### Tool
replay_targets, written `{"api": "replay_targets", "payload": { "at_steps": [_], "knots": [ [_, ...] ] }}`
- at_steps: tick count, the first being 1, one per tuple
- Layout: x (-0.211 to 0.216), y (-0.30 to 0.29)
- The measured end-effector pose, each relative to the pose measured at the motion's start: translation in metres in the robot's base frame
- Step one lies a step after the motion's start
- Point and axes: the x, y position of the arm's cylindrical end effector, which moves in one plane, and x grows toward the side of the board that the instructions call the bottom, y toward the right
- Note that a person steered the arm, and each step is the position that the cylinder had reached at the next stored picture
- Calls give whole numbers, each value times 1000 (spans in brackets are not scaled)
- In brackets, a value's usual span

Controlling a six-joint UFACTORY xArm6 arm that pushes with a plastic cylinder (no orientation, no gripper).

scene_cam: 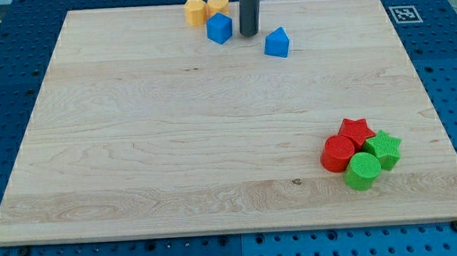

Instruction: Push the blue triangle right to the blue cube

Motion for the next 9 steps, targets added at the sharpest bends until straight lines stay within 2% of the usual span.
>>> {"api": "replay_targets", "payload": {
  "at_steps": [4, 6, 7, 8, 9],
  "knots": [
    [12, -39],
    [60, -27],
    [58, -53],
    [30, -56],
    [29, -56]
  ]
}}
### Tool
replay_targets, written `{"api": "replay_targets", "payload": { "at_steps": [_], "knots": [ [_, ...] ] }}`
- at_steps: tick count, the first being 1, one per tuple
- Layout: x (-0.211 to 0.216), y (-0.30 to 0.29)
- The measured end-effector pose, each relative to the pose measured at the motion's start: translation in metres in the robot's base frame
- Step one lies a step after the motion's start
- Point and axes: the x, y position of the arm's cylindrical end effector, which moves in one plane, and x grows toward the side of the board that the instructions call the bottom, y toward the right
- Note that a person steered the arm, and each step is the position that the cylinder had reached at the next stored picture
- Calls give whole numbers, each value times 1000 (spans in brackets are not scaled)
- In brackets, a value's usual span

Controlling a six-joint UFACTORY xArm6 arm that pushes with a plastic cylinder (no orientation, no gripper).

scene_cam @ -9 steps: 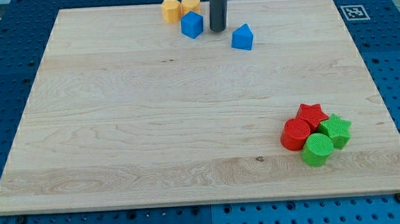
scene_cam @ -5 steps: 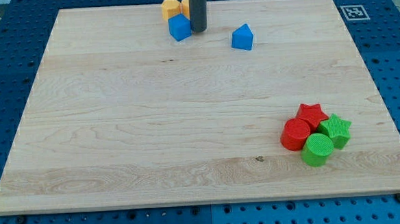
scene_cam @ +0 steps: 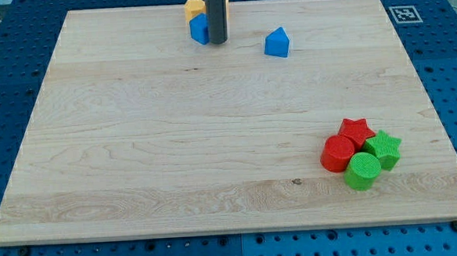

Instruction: Push the blue triangle right to the blue cube

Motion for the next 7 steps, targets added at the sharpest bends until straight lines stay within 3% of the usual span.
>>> {"api": "replay_targets", "payload": {
  "at_steps": [4, 7],
  "knots": [
    [36, -20],
    [118, 108]
  ]
}}
